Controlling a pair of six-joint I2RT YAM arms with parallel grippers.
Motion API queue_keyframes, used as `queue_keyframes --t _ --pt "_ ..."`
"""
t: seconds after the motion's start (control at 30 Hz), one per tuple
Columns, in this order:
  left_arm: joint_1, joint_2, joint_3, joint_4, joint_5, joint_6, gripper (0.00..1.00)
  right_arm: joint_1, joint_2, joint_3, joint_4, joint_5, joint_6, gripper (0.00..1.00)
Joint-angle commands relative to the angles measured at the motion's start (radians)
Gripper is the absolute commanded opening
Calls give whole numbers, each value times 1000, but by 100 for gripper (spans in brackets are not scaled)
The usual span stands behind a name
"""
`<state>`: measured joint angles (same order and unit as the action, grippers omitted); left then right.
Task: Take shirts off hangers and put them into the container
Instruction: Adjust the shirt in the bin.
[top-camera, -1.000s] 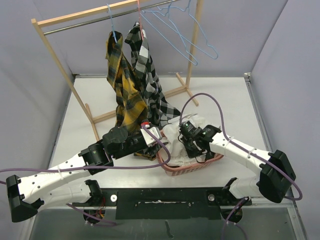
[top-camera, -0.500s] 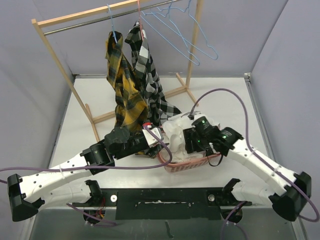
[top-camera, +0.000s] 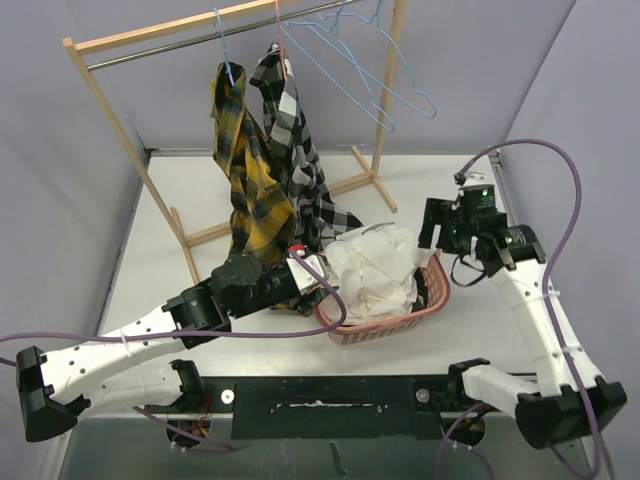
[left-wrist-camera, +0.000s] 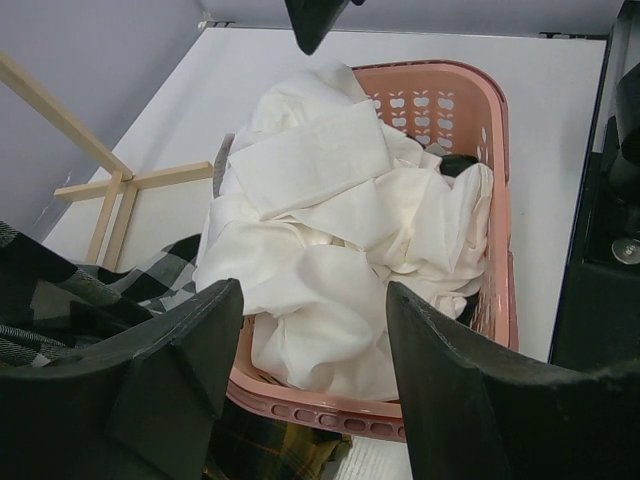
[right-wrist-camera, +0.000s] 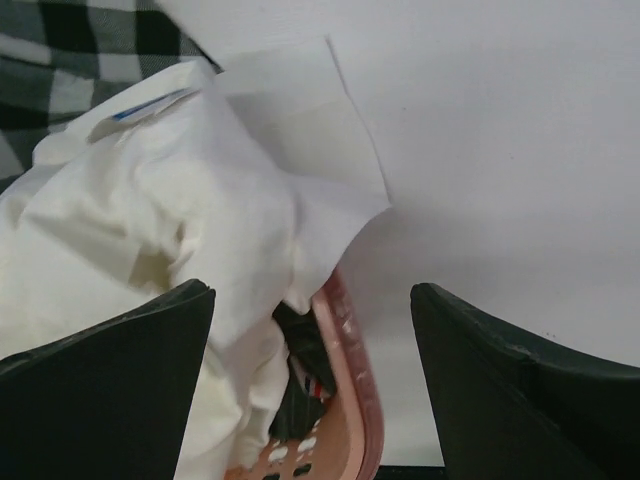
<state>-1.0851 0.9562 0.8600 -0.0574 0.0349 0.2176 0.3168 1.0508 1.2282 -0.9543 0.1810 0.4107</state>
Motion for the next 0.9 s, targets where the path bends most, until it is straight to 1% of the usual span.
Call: queue_keyframes --t 0.0,0.1,0.27,0.4,0.73,0.87 --pt "-5 -7 27 37 -2 -2 58 -298 72 -9 131 -384 -84 81" --pt "-6 -3 28 39 -4 0 58 -416 109 -17 185 -550 -64 81" --pt "-5 8 28 35 -1 0 58 -484 153 -96 294 -686 -2 84" --pt "-6 11 30 36 -1 0 58 -503 191 -162 363 -743 38 85" --pt "-5 13 28 36 5 -2 58 -562 235 -274 464 -807 95 87" --pt "-6 16 30 36 5 -3 58 -575 303 -327 569 -887 142 86"
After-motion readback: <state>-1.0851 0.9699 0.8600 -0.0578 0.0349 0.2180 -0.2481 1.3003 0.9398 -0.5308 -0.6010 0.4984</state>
